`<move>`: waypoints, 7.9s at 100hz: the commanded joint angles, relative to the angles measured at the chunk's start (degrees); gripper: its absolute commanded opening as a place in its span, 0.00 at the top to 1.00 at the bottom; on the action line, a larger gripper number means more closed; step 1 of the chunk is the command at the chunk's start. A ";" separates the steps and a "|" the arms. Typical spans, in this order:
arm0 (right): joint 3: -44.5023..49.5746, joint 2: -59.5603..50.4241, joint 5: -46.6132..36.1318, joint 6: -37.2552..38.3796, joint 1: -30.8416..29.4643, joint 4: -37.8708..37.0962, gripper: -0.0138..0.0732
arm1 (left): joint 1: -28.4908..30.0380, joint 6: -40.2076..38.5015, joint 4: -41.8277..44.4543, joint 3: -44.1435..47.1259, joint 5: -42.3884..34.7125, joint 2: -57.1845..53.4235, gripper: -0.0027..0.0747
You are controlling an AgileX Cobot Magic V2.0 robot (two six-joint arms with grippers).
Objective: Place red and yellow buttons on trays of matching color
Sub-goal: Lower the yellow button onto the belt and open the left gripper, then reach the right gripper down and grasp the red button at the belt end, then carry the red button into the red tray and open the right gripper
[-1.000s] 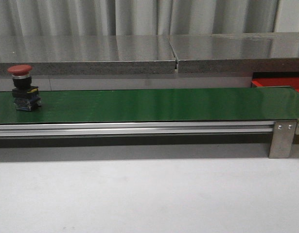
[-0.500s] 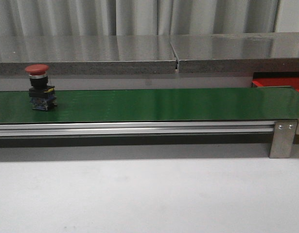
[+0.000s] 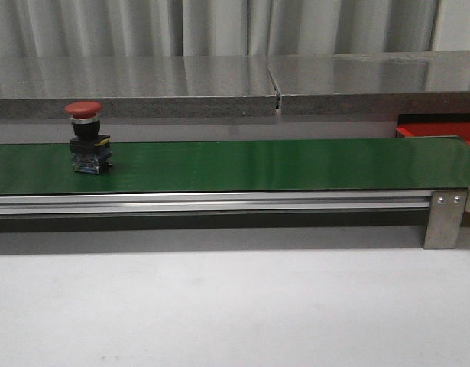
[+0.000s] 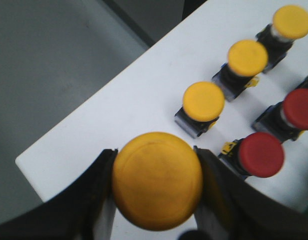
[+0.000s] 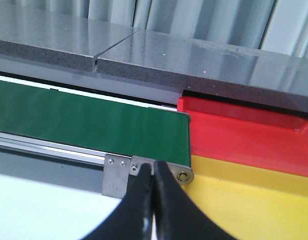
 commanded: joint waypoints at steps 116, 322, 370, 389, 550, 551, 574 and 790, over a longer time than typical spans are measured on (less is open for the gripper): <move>-0.55 -0.88 -4.60 0.04 0.13 -0.76 0.92 | -26.39 1.63 -1.19 -11.21 1.87 11.50 0.79; -0.55 -0.88 -8.15 0.04 0.13 -0.76 0.92 | -42.26 2.44 -4.59 37.32 -9.55 -63.96 0.77; -12.99 4.41 -2.70 0.24 0.13 1.13 0.92 | -42.26 2.44 -4.59 38.48 -9.55 -64.72 0.99; -26.65 17.42 12.08 0.28 0.13 1.88 0.92 | -42.26 2.44 -4.59 38.48 -9.55 -64.72 0.99; -60.53 73.17 28.51 -5.69 2.34 8.57 0.08 | -42.26 2.44 -4.59 38.48 -9.55 -64.72 0.99; -60.71 73.42 28.51 -5.95 2.47 8.58 0.08 | -42.26 2.44 -4.59 38.48 -9.55 -64.72 0.99; -66.24 82.17 28.44 -7.18 6.43 8.98 0.08 | -42.26 2.44 -4.59 38.48 -9.55 -64.72 0.99; -100.00 118.77 32.53 -7.42 -16.96 8.65 0.62 | -42.26 2.44 -4.59 38.48 -9.55 -64.72 0.99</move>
